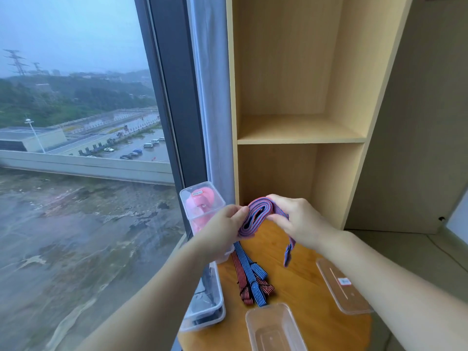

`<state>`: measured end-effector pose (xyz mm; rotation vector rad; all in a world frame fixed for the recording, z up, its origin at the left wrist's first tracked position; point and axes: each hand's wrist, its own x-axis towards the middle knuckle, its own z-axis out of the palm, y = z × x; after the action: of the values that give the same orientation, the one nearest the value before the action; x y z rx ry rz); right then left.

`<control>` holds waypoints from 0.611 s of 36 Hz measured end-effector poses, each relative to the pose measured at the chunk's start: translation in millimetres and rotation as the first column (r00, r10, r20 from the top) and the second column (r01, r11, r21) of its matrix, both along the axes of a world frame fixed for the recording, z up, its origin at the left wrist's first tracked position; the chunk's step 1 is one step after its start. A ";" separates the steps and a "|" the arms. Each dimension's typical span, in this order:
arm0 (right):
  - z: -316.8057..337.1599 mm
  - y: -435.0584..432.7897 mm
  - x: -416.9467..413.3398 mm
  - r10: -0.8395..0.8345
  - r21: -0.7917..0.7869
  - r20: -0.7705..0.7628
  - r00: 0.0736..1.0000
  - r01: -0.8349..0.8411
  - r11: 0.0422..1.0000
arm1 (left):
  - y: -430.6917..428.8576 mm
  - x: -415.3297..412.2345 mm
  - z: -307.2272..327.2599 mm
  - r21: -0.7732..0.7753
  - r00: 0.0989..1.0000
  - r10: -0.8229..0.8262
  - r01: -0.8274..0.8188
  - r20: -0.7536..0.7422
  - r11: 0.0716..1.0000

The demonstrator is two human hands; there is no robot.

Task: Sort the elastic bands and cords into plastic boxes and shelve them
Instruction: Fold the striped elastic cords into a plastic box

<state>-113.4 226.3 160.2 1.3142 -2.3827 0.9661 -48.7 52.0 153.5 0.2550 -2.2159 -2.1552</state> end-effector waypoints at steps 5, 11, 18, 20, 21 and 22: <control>-5.2 4.2 -1.6 -0.016 0.107 -0.025 1.000 0.018 0.994 | -8.9 3.3 -4.4 -0.256 1.000 -0.020 0.025 0.019 0.966; -1.1 -0.1 1.6 0.005 0.114 -0.092 0.996 0.006 0.993 | -7.7 5.5 -1.4 -0.212 0.989 -0.148 0.143 -0.008 0.967; -11.5 -8.9 10.1 -0.044 0.037 0.026 0.999 0.043 0.998 | 1.9 2.7 -9.7 0.004 0.998 0.010 -0.010 -0.065 1.000; -16.9 -11.9 14.5 -0.062 0.037 0.037 0.997 0.061 0.997 | 2.6 0.1 -12.7 0.023 0.998 0.047 -0.046 -0.051 0.999; -19.2 -12.9 16.6 -0.071 0.034 0.045 0.996 0.070 0.997 | 2.6 -0.8 -14.0 0.034 0.997 0.059 -0.057 -0.046 0.998; -21.6 -13.3 18.3 -0.078 0.034 0.051 0.996 0.076 0.997 | 2.7 -1.3 -15.2 0.055 0.997 0.067 -0.065 -0.044 0.996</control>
<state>-95.1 213.0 138.7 1.2122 -2.4779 0.9558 -50.0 54.7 138.3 0.2735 -2.0975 -2.1652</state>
